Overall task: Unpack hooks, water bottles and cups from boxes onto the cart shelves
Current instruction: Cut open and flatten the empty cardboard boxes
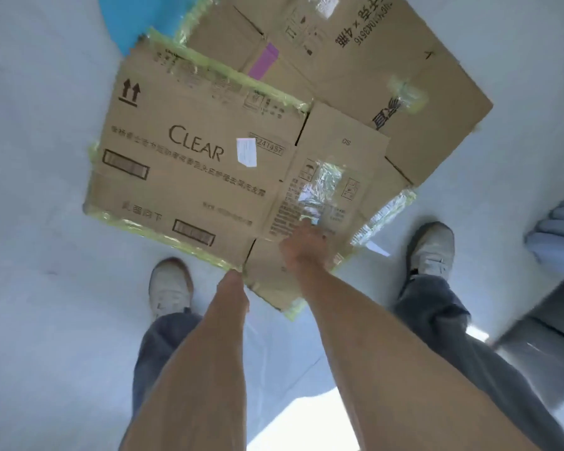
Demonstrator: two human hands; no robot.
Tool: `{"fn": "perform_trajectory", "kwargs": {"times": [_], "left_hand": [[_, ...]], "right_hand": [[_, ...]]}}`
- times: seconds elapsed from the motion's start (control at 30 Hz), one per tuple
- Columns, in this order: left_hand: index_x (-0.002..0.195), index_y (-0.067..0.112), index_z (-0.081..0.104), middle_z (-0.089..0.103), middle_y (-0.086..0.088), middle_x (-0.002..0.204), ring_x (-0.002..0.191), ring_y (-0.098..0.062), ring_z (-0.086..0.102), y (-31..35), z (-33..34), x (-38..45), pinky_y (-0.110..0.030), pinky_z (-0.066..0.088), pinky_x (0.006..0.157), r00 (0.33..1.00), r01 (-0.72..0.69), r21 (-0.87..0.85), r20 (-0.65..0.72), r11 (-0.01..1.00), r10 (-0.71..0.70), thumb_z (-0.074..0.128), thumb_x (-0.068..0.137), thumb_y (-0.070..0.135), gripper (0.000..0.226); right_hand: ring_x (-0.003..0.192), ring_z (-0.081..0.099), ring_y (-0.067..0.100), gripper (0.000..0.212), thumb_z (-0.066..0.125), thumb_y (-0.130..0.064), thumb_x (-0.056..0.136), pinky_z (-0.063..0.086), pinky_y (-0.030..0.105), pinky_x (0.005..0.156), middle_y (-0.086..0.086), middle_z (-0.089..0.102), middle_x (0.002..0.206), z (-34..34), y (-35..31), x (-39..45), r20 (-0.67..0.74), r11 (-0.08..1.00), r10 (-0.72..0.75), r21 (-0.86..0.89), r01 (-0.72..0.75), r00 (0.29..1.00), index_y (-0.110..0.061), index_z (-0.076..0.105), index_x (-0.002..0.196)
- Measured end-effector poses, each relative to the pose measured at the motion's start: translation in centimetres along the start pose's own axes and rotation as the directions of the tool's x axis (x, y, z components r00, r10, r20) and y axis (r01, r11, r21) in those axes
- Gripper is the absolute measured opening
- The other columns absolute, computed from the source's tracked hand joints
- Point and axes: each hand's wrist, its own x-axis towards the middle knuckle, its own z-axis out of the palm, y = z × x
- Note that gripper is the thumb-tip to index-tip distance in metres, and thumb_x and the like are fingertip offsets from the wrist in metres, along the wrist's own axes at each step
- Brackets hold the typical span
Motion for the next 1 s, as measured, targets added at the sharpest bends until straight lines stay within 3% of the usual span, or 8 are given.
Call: {"fn": "perform_trajectory", "kwargs": {"times": [0.07, 0.23, 0.4, 0.63, 0.7, 0.77, 0.87, 1.0], "left_hand": [[0.080, 0.016, 0.043, 0.045, -0.004, 0.090, 0.087, -0.023, 0.046, -1.1, 3.4, 1.5, -0.032, 0.037, 0.087, 0.999, 0.033, -0.328, 0.033, 0.944, -0.023, 0.046, 0.102, 0.018, 0.023], [0.078, 0.017, 0.046, 0.048, -0.002, 0.074, 0.061, -0.017, 0.046, -1.9, 10.2, 0.9, -0.033, 0.044, 0.058, 0.993, 0.100, -0.391, 0.102, 0.915, -0.065, 0.059, 0.097, 0.023, 0.024], [0.073, 0.010, 0.043, 0.044, -0.008, 0.070, 0.056, -0.016, 0.044, 0.3, 15.0, -1.4, -0.022, 0.045, 0.041, 0.969, 0.085, -0.527, 0.243, 0.845, 0.054, 0.039, 0.103, 0.005, 0.031], [0.081, 0.010, 0.053, 0.053, -0.007, 0.068, 0.058, -0.017, 0.053, 3.6, 22.5, -9.2, -0.029, 0.044, 0.059, 0.668, 0.214, -0.403, 0.725, 0.890, 0.167, 0.038, 0.105, 0.014, 0.029], [0.089, 0.006, 0.058, 0.059, -0.008, 0.068, 0.052, -0.018, 0.060, 3.7, 21.4, -9.1, -0.031, 0.052, 0.060, 0.803, -0.006, -0.162, 0.587, 0.987, 0.101, 0.045, 0.100, 0.013, 0.018], [0.112, 0.005, 0.063, 0.070, -0.013, 0.095, 0.083, -0.028, 0.070, 2.9, 18.7, -7.1, -0.038, 0.056, 0.080, 0.979, -0.140, 0.073, 0.162, 0.987, 0.127, 0.051, 0.096, 0.019, 0.024], [0.120, 0.008, 0.056, 0.061, -0.016, 0.118, 0.107, -0.035, 0.059, 2.2, 12.5, -3.4, -0.040, 0.051, 0.087, 0.887, -0.291, 0.157, -0.326, 0.944, 0.327, 0.048, 0.093, 0.020, 0.031], [0.139, 0.007, 0.035, 0.033, -0.019, 0.144, 0.127, -0.037, 0.039, 4.4, 5.1, 2.4, -0.048, 0.044, 0.093, 0.718, -0.310, 0.262, -0.565, 0.914, 0.406, 0.045, 0.090, 0.014, 0.050]], "right_hand": [[0.133, 0.041, 0.035, 0.060, 0.056, -0.022, 0.092, 0.041, 0.043, 0.107, 0.021, 0.027, 0.154, -0.6, 1.8, 0.9, 0.037, 0.996, -0.086, -0.022, 0.087, 0.996, -0.011, 0.033, 0.146], [0.125, 0.046, 0.035, 0.059, 0.057, -0.022, 0.090, 0.044, 0.045, 0.100, 0.019, 0.041, 0.141, -1.5, 7.0, 3.5, -0.033, 0.983, -0.128, -0.137, 0.122, 0.991, -0.014, 0.035, 0.143], [0.125, 0.042, 0.036, 0.050, 0.050, -0.021, 0.092, 0.036, 0.043, 0.102, 0.022, 0.043, 0.137, -3.9, 8.4, 6.4, -0.255, 0.953, -0.263, -0.221, 0.209, 0.930, -0.008, 0.038, 0.139], [0.131, 0.038, 0.035, 0.051, 0.044, -0.014, 0.090, 0.028, 0.042, 0.109, 0.023, 0.039, 0.143, -9.6, 7.1, 9.4, -0.494, 0.974, -0.208, -0.183, 0.133, 0.844, -0.006, 0.038, 0.140], [0.129, 0.038, 0.035, 0.051, 0.044, -0.015, 0.091, 0.030, 0.043, 0.107, 0.022, 0.041, 0.141, -10.9, 6.9, 9.9, -0.468, 0.975, -0.187, -0.196, 0.104, 0.864, -0.006, 0.037, 0.141], [0.129, 0.039, 0.035, 0.051, 0.043, -0.017, 0.094, 0.031, 0.043, 0.106, 0.021, 0.042, 0.140, -11.3, 6.6, 10.1, -0.407, 0.983, -0.124, -0.171, 0.058, 0.905, -0.008, 0.035, 0.143], [0.129, 0.040, 0.036, 0.052, 0.045, -0.023, 0.096, 0.034, 0.044, 0.104, 0.021, 0.039, 0.142, -10.0, 5.5, 10.4, -0.289, 0.996, -0.024, -0.093, -0.003, 0.957, -0.008, 0.032, 0.144], [0.129, 0.036, 0.040, 0.077, 0.057, -0.050, 0.089, 0.034, 0.048, 0.104, 0.027, 0.028, 0.145, -7.6, 4.2, 11.6, -0.283, 0.993, -0.013, -0.114, -0.020, 0.959, -0.011, 0.023, 0.146]]}}
